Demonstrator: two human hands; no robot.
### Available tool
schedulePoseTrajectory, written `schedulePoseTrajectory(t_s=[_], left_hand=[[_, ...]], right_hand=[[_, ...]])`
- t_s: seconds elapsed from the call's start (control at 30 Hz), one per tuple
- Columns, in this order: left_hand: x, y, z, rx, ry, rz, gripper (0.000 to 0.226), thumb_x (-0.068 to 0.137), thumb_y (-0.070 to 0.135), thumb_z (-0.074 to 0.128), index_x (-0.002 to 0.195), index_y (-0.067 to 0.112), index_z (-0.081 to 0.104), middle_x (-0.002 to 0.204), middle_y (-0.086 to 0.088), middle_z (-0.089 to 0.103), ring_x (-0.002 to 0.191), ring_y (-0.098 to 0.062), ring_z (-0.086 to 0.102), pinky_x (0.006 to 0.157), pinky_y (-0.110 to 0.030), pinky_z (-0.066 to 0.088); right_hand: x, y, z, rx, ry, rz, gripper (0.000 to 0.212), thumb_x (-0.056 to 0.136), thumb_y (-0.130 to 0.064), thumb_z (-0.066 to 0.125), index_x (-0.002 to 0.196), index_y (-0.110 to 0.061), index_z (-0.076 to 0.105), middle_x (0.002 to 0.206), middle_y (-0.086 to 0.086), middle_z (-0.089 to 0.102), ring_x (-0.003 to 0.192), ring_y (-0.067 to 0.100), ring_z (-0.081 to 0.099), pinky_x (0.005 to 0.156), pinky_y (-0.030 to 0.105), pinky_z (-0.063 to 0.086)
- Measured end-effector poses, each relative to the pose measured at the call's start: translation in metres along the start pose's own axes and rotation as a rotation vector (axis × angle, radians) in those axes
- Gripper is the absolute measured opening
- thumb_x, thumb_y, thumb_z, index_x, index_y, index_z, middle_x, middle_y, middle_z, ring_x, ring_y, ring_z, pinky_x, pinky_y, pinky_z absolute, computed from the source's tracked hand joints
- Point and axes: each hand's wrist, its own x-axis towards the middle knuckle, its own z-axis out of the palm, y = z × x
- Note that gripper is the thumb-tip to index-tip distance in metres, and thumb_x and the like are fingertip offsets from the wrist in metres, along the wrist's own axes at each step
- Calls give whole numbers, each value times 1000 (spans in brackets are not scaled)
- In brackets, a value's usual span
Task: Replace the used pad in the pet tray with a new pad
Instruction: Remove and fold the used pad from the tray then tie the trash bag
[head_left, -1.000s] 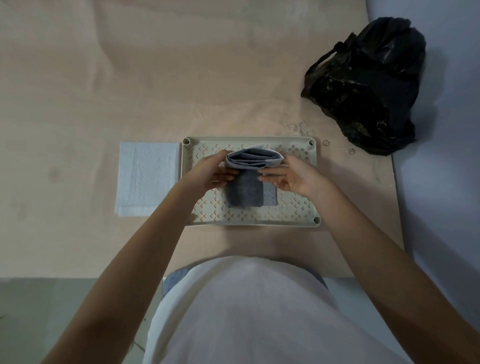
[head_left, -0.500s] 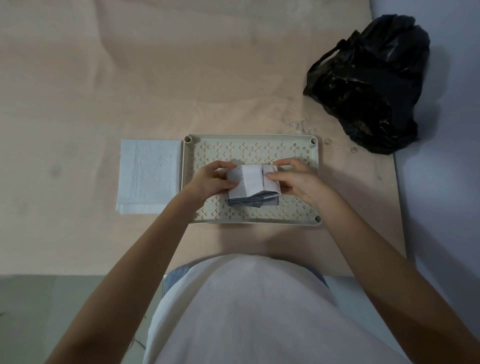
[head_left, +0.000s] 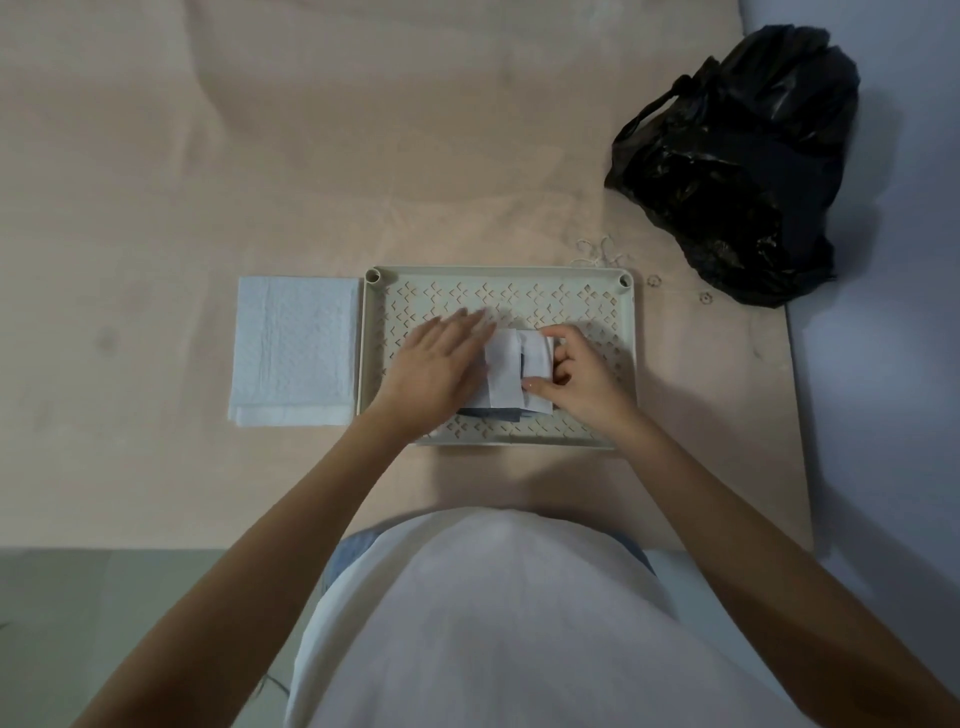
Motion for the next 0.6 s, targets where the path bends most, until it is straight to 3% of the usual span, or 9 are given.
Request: schedulePoseTrajectory(t_s=[0.07,0.13,0.27,0.37,0.47,0.53,0.6], left_hand=[[2,3,11,177,-117,130,65,97,49,9,151,12,5,158,-7,4,147,-22,2,120,-40,1],[2,1,23,280,-167,156,68,95,51,1,148,9,-5,158,-9,-5,146,-22,-7,119,-38,-9],[2,-5,30,266,-183,176,69,97,50,8,150,5,4,158,-13,2,146,-25,-2,119,-38,-6],[3,-5,31,258,-180,184,70,97,48,12,149,2,13,157,-16,12,146,-28,8,120,-42,6],[2,-6,30,256,-184,205,72,97,50,10,148,0,18,155,-18,16,145,-30,14,119,-44,15],[2,-7,29,259,-176,220,73,97,51,3,147,0,17,155,-18,16,144,-30,14,119,-44,17],[3,-8,29,265,-167,225,76,95,53,-4,147,0,12,156,-17,11,145,-29,12,119,-42,14]], right_hand=[[1,2,1,-39,19,-27,62,76,-12,77,127,-20,42,97,3,57,83,22,62,69,37,56],[2,3,2,-63,23,-41,63,76,-13,77,127,-20,42,98,4,57,82,22,61,71,40,57],[-1,1,2,-168,79,-80,64,71,-20,81,125,-17,47,112,3,51,88,16,58,81,43,55],[-6,2,-1,-423,173,-298,78,67,-43,80,133,-16,46,140,6,33,125,22,39,108,39,36],[-7,-3,6,-820,82,-585,80,88,-61,43,149,-12,24,159,8,12,146,22,9,117,33,6],[-4,-4,15,-1033,7,-645,74,96,-55,17,149,-4,9,158,13,4,146,22,2,119,34,0],[-2,1,18,-1149,-59,-604,73,96,-53,8,147,-1,2,157,16,1,145,23,-3,120,36,0]])
